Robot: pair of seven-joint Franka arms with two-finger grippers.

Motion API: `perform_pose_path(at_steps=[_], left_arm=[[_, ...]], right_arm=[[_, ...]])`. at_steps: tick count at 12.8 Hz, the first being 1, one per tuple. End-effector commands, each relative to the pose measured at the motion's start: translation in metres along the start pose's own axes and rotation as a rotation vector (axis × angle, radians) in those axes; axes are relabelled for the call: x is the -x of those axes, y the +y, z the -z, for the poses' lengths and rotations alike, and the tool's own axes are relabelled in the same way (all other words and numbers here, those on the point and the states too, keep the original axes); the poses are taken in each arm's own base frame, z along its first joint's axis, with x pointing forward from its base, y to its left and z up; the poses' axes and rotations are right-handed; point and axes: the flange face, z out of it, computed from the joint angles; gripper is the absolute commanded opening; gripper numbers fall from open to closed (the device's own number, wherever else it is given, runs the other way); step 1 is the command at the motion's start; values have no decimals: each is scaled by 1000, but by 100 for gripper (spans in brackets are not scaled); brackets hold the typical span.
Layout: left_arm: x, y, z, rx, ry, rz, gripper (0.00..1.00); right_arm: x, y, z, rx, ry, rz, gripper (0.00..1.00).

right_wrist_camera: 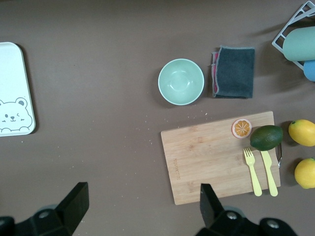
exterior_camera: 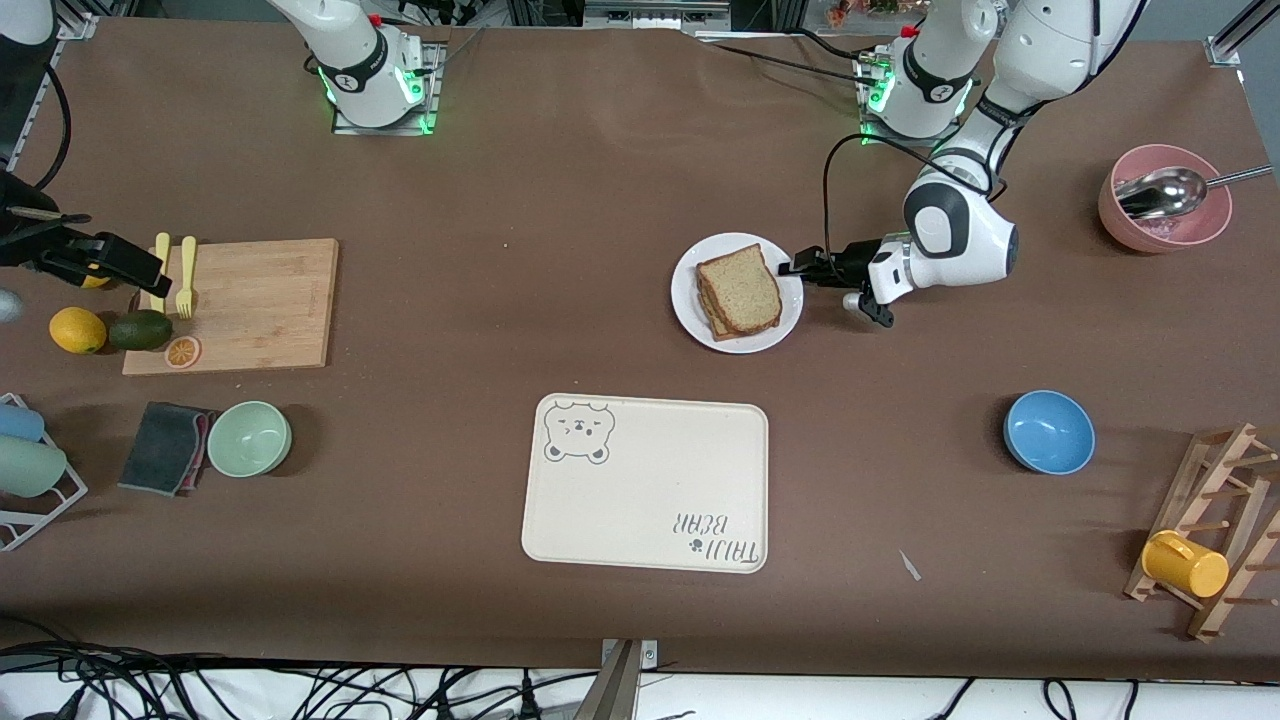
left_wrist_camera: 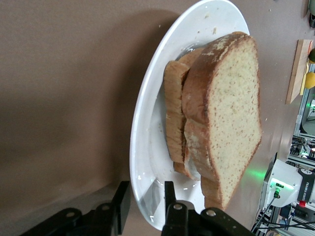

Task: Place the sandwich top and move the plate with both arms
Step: 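Close the left gripper on the white plate's rim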

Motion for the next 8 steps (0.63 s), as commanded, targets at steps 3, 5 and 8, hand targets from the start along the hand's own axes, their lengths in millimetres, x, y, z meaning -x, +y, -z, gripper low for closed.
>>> perform_pose_path(at_steps=[3,5,8], left_arm=[[3,0,-1,23,10,11,37],[2,0,-3,25,11,15,27],[1,0,-3,27,13,17,16]], right_arm=[[1,-6,0,-11,-14,16,100],[1,-6,-1,-12,-18,19,100],[1,-7,-4,-10,-24,26,100]])
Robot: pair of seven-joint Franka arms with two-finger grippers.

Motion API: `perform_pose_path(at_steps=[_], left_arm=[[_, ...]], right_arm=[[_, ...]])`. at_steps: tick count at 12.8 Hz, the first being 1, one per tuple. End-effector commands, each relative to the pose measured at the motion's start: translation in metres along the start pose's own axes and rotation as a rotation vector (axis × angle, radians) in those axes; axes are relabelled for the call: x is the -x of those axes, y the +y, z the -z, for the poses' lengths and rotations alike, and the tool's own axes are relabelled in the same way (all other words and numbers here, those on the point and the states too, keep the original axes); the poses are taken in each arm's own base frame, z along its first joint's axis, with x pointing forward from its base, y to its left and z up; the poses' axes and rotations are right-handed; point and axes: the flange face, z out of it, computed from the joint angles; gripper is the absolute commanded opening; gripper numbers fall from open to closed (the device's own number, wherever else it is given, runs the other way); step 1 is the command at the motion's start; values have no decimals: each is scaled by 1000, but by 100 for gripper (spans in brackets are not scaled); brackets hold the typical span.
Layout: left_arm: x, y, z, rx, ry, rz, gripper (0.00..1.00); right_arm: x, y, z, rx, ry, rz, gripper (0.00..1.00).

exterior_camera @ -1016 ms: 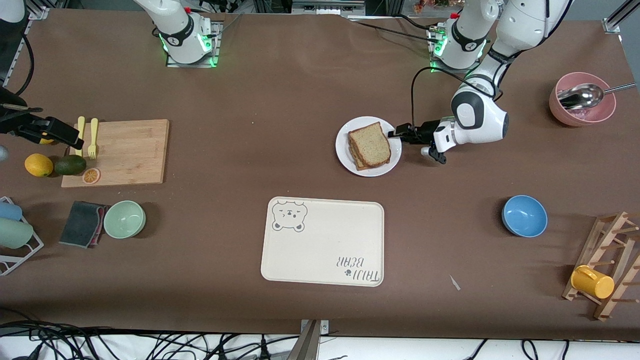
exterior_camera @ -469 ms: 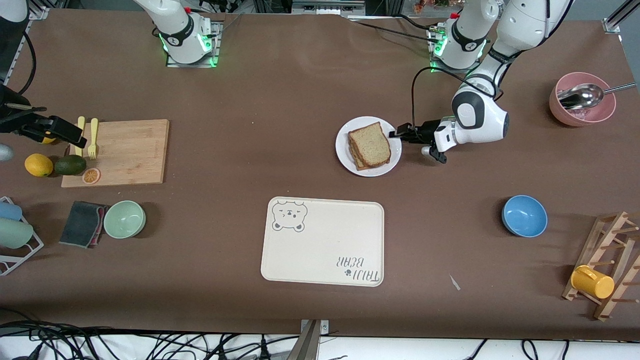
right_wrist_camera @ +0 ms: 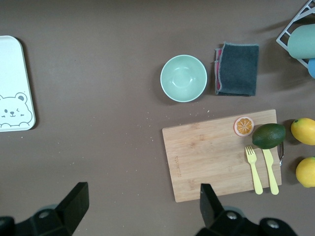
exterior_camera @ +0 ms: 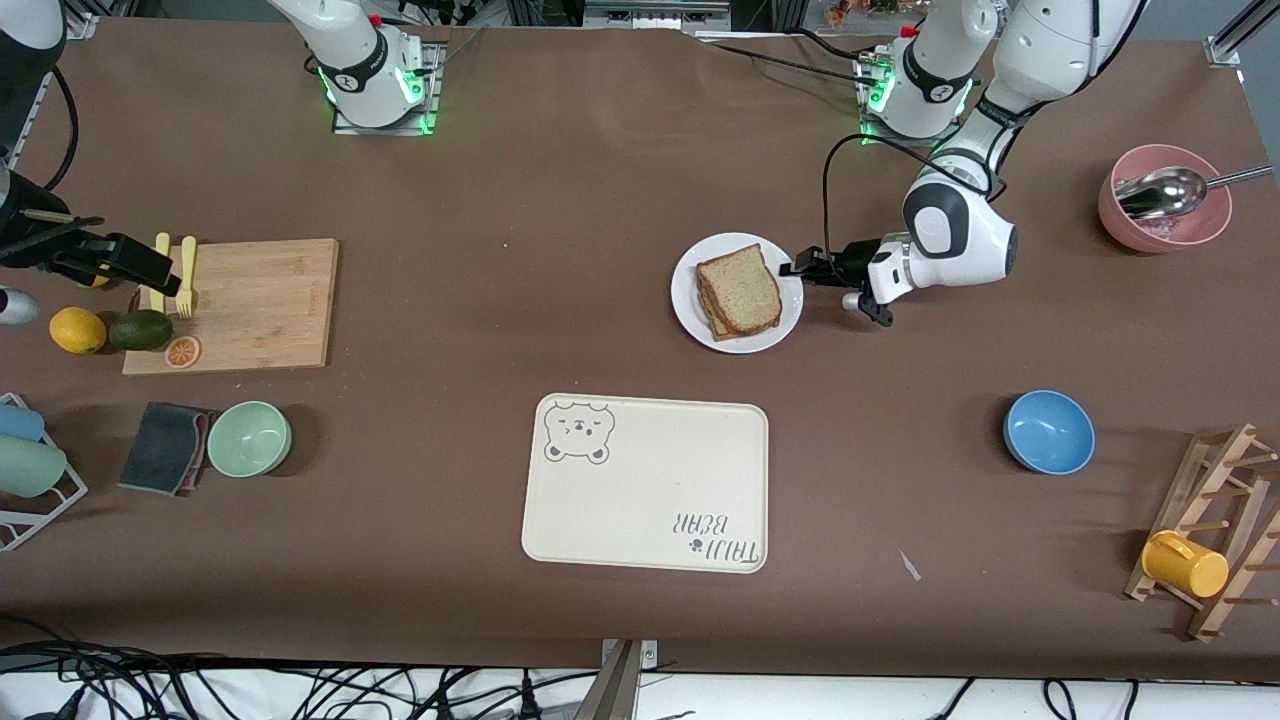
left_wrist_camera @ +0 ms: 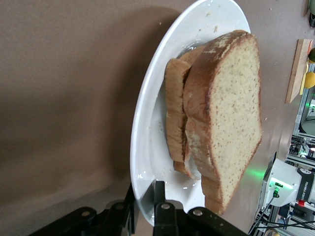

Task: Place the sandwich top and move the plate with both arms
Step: 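Close the left gripper on the white plate's rim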

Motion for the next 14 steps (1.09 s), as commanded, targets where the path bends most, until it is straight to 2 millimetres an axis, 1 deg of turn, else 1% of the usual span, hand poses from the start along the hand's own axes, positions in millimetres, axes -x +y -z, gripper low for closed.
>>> perform_pose_path(at_steps=[1,5,6,7,9,11,13,14], left_arm=[[1,0,-2,23,16,16,16],[1,-2,-5,25,12,21,16],[1,-3,-5,24,12,22,15],[1,-3,-5,24,13,21,10],[1,-3,-5,25,14,22,5],[1,-5,-5,25,13,27,5],[2,-6,-5,25,11,54,5],[3,-8,-7,24,6,65,2]], right_arm=[[1,-2,-1,-11,-12,14,100],[1,-1,0,-11,-10,2,100],[1,-1,2,-11,-6,8,100],[0,2,2,-10,-1,7,100],[-1,5,4,-3,6,4,100],[-1,11,4,-1,7,9,100],[-1,12,4,-2,7,42,100],[-1,12,4,-2,7,43,100]])
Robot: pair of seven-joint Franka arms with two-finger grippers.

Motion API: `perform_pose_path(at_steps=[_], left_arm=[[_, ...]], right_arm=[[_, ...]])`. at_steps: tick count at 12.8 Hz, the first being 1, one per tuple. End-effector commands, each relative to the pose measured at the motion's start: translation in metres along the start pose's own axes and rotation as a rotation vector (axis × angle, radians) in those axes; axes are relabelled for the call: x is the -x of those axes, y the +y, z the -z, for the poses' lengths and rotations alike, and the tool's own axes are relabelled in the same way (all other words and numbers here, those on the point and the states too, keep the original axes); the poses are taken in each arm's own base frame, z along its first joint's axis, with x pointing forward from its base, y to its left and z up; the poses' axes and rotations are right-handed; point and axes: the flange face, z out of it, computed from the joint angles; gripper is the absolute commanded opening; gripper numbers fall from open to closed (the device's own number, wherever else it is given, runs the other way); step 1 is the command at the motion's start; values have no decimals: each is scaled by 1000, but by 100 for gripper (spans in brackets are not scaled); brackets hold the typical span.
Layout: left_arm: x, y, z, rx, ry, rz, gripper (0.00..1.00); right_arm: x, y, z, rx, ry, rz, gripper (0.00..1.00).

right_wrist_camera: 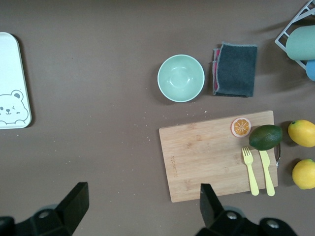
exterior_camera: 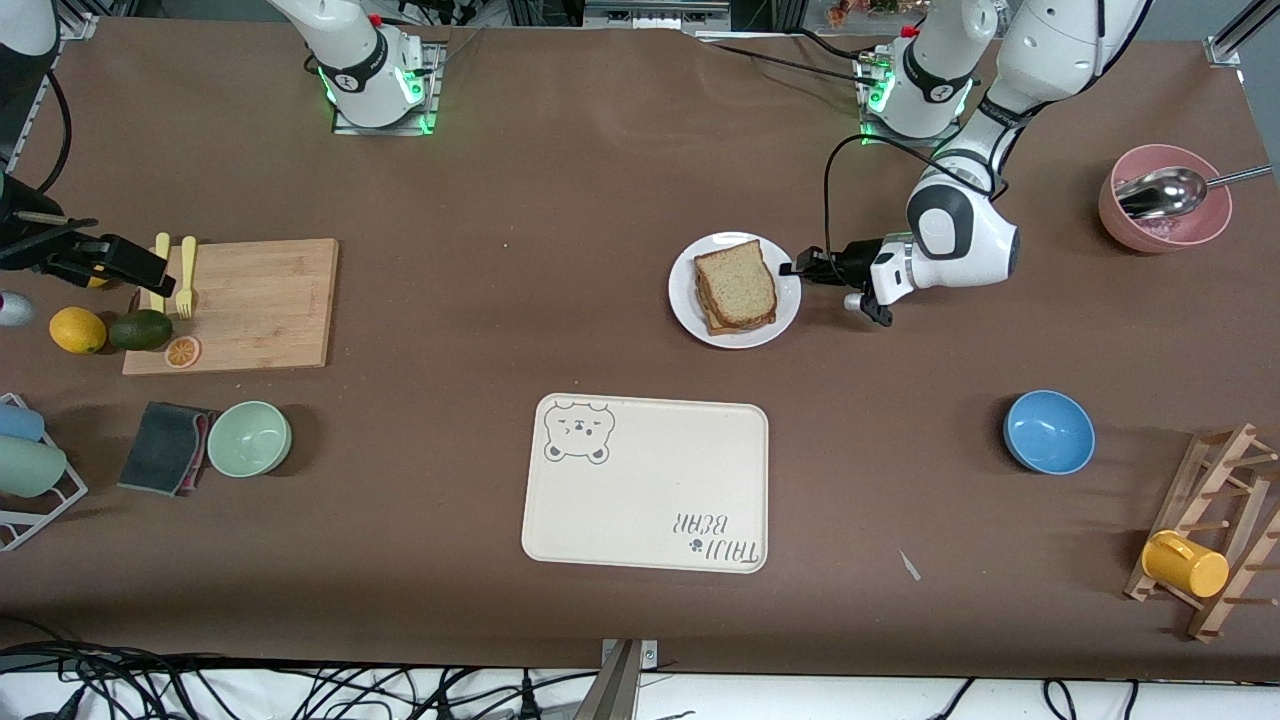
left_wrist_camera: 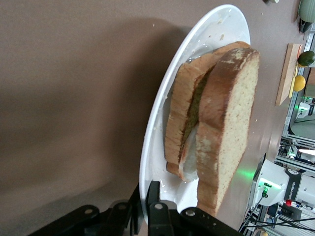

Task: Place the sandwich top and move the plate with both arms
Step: 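Close the left gripper on the white plate's rim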

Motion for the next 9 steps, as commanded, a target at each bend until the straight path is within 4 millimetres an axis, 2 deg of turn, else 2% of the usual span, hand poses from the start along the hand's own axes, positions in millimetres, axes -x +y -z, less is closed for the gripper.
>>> perform_pose_path(at_steps=[1,6,9], left_arm=[[4,-10,-8,-11,8,38,0],[3,-15,-5,1,12,68,0],[-7,-12,11,63,26,72,0]], right_arm=[[1,3,8,-1,14,23,100],[2,7,14,-13,24,17,100],[3,9,14,-12,20,19,100]])
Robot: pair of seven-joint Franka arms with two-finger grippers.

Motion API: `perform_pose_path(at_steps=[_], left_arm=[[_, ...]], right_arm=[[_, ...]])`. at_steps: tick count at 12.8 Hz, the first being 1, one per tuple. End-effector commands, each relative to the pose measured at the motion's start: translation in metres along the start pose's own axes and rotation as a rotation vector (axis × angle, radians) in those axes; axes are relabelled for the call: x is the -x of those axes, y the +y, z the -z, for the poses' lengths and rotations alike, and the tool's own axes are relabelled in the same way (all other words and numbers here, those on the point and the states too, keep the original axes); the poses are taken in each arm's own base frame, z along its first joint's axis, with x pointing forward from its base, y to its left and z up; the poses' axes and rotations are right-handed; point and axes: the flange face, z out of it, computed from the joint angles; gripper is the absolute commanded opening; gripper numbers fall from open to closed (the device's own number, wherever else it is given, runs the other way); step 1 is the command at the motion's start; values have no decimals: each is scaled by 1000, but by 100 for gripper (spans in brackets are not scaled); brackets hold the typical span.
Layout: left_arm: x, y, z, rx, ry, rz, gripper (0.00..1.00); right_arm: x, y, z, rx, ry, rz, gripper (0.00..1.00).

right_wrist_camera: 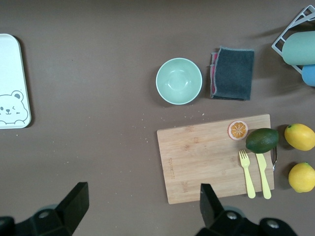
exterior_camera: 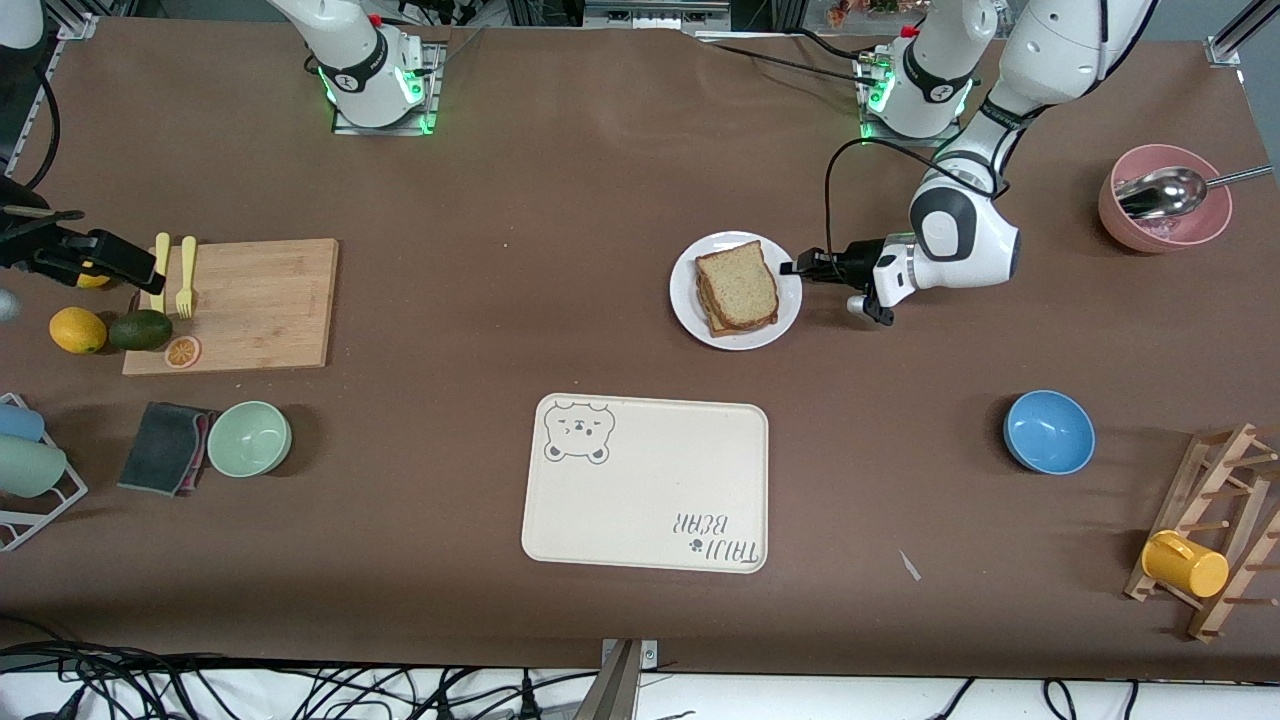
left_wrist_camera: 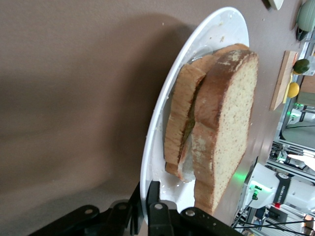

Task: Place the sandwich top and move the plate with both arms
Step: 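Slide the white plate onto the bear-printed tray with the left gripper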

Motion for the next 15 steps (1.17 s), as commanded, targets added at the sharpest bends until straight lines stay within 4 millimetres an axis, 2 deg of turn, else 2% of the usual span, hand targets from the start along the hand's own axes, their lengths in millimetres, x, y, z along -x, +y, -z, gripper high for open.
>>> perform_pose_path(at_steps=[1,2,6,9,12,15], left_arm=[[-17,1,12,38,39,13,0],[-23,5,14,42,51,10,0],[-76,26,26,90,127,51,0],[-95,37,29,117,154,62,0],[-125,68,39,191,187,68,0],[-158,93,40,241,219,55,0]], right_arm=[[2,4,8,-10,7,14,100],[1,3,9,-10,13,13,100],[1,-1,8,-14,14,6,100],[1,-7,8,-13,17,10,100],[1,-7,8,-11,16,10,100],[0,-11,7,-13,21,16,100]])
